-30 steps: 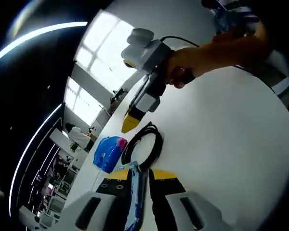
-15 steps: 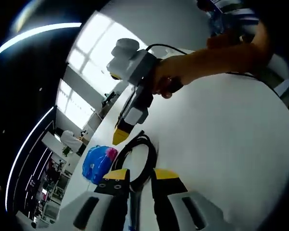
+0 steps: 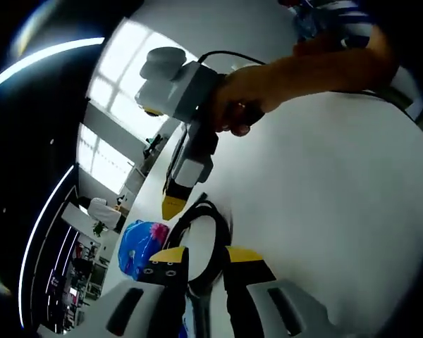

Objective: Arrange the tabletop items into an orderly group along one side of the table until the central work area is clear of visible clutter.

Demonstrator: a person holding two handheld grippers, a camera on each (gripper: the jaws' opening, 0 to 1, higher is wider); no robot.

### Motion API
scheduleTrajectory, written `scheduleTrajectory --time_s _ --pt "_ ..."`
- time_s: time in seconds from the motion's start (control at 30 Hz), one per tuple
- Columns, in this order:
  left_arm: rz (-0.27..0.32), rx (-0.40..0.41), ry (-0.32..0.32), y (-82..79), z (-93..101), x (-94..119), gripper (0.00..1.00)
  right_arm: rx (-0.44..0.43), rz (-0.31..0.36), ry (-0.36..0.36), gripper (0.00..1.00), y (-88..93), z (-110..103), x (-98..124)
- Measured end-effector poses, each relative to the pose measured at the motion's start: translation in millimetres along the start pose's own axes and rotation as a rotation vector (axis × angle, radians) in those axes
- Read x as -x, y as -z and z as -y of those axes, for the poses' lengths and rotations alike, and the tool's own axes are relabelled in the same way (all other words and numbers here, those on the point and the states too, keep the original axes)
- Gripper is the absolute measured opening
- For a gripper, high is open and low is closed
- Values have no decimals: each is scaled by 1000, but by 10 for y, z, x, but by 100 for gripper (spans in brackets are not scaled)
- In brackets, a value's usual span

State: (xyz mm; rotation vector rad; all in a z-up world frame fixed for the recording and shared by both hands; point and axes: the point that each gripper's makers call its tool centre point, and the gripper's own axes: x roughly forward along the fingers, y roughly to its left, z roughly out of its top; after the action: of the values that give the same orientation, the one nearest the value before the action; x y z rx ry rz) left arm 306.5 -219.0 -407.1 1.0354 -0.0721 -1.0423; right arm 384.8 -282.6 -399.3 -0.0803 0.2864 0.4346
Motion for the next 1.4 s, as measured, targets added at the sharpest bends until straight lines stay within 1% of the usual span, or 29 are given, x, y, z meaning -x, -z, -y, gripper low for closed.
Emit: scheduleTrajectory --time_s 0.03,0.13,0.2,0.33,0.43,0.6,0.8,0.93,0.97,1.03,1.07,1.17,1.2,1.3,1.37,1.4 --pt "0 16 13 2 3 -23 18 1 -13 7 15 27 16 3" --pt "-17 -3 33 25 25 -63 19 -1 -36 23 24 78 44 11" --pt "-26 -12 44 38 34 -90 19 -1 -51 30 27 111 49 16" --pt "-47 -14 77 94 52 -169 19 4 -88 40 27 209 62 -20" --pt "-42 -24 92 93 58 -205 19 -4 -107 44 27 280 55 -20" --pt "-45 -21 114 102 64 -272 19 -22 -113 47 27 316 60 -13" --pt "-32 55 147 107 52 -308 20 -13 -143 39 27 391 2 -46" --pt "-20 111 172 123 47 -317 20 -11 -140 40 26 394 11 -47" --pt "-15 140 187 125 51 -322 20 -24 -136 41 26 392 18 -47" --pt "-10 146 196 132 37 -327 20 -28 -133 42 26 390 20 -50" --pt "-5 137 212 127 46 -325 20 -25 -132 44 26 391 16 -51" --pt "1 160 250 107 70 -315 20 -15 -133 44 27 389 8 -55" --pt "3 179 276 100 92 -314 20 -18 -133 43 27 387 9 -56" --pt "-1 218 311 108 89 -327 20 -26 -130 43 27 386 12 -53" --pt "-10 266 341 122 96 -335 20 -30 -129 40 28 386 7 -54" --pt "-12 274 350 124 97 -339 20 -25 -130 40 27 386 8 -54"
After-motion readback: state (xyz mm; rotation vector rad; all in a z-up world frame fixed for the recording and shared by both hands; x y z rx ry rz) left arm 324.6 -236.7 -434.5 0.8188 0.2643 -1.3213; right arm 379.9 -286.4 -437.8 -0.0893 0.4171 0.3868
